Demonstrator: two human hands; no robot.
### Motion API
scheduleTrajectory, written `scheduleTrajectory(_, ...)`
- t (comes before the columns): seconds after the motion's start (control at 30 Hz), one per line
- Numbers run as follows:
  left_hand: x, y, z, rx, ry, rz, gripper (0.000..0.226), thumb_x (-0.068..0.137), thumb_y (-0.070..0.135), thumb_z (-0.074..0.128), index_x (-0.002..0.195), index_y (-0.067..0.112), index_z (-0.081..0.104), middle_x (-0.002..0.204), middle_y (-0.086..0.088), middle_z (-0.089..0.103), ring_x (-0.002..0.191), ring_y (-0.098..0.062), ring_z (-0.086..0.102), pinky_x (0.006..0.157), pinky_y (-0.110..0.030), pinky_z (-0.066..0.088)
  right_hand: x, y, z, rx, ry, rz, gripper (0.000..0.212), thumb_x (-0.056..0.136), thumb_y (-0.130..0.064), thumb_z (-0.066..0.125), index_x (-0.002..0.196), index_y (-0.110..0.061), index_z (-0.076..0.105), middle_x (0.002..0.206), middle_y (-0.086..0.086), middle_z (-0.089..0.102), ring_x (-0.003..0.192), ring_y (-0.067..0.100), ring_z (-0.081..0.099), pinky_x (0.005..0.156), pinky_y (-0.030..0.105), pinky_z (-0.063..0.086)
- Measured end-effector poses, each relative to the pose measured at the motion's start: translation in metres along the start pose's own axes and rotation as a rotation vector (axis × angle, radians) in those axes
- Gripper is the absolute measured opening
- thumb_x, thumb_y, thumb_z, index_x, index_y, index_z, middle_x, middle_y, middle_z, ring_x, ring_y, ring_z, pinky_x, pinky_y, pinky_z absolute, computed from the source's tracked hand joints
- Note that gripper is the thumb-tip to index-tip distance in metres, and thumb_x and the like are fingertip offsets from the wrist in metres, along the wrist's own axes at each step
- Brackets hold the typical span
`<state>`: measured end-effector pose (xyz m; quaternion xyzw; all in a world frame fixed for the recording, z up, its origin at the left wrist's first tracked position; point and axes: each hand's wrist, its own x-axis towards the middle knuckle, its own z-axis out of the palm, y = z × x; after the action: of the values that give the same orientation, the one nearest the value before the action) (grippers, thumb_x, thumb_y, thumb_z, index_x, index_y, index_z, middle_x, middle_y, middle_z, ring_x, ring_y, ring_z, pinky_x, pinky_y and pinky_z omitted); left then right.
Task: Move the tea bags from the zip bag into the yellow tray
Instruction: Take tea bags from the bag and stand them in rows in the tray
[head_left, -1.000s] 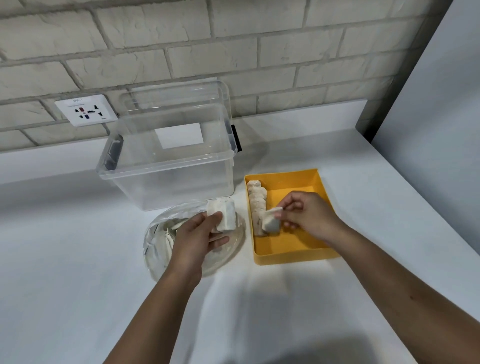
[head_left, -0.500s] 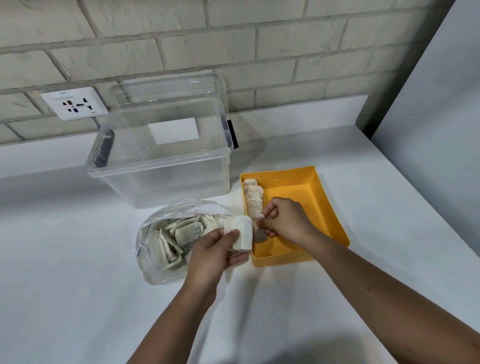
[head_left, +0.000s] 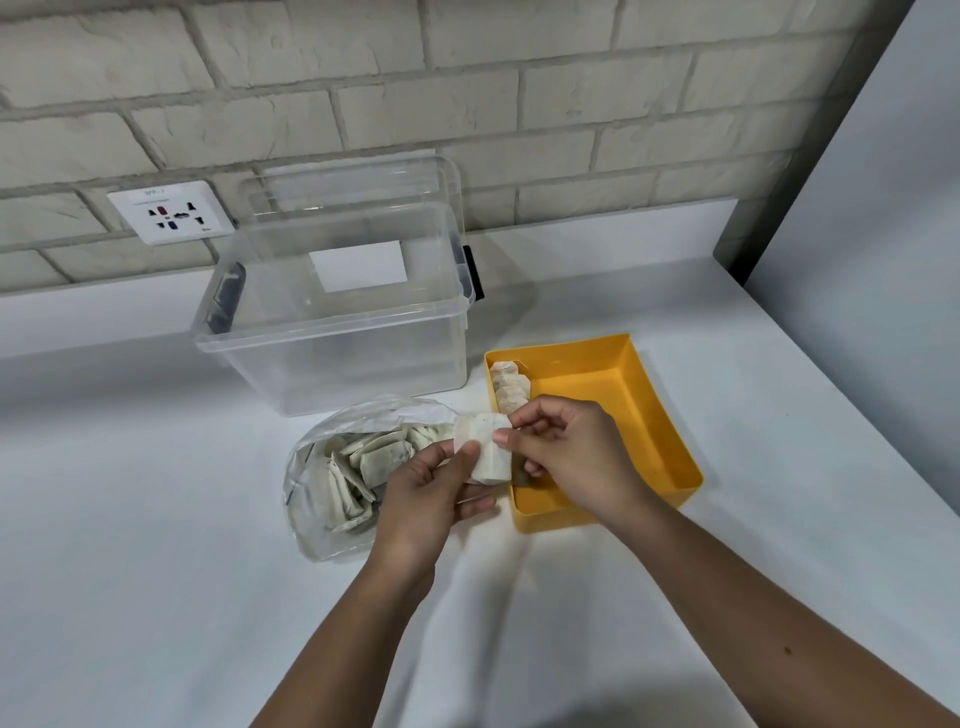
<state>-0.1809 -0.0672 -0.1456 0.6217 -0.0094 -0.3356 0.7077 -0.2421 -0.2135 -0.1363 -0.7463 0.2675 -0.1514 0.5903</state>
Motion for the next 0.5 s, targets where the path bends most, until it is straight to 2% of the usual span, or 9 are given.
scheduleTrajectory(0.17,-0.001,-0.001,-0.003,-0.013,-0.017,-0.017,0.022,0.098,0.019,0.06,0.111,0.004,0.07,0.096,-0.014,0.078,0.086,-0.024,0.076,0.077,-0.03,0.062,0.0,-0.002,-0.011,0.069,-0.001,0.052,0.014,0.076,-0.018,0.082,0.083,-0.014,0.07,0.071,0.004,0.071,0.057,0.015,0.066,0.06,0.027,0.057)
scheduleTrajectory(0.3,-0.001,-0.001,-0.006,-0.025,0.026,0.005,0.024,0.097,0.018,0.06,0.108,-0.001,0.07,0.1,-0.018,0.076,0.084,-0.019,0.075,0.073,-0.028,0.063,0.005,-0.002,-0.025,0.115,0.017,0.079,0.015,0.082,-0.014,0.076,0.09,-0.005,0.067,0.069,0.007,0.07,0.056,0.017,0.065,0.058,0.027,0.057)
scheduleTrajectory(0.4,0.002,0.0,-0.008,-0.05,0.066,0.009,0.022,0.097,0.017,0.061,0.107,0.0,0.071,0.108,-0.02,0.074,0.088,-0.022,0.074,0.071,-0.027,0.062,0.015,0.004,-0.042,0.04,0.076,0.103,0.012,0.082,-0.013,0.076,0.088,-0.006,0.067,0.068,0.006,0.07,0.055,0.013,0.065,0.059,0.026,0.057)
scheduleTrajectory(0.5,0.003,-0.003,-0.007,-0.051,0.088,-0.018,0.022,0.098,0.015,0.06,0.108,-0.002,0.068,0.102,-0.018,0.076,0.083,-0.023,0.077,0.068,-0.028,0.063,0.018,0.018,-0.041,-0.131,-0.017,0.202,0.013,0.081,-0.013,0.078,0.086,-0.009,0.066,0.067,0.007,0.072,0.058,0.017,0.068,0.063,0.029,0.06)
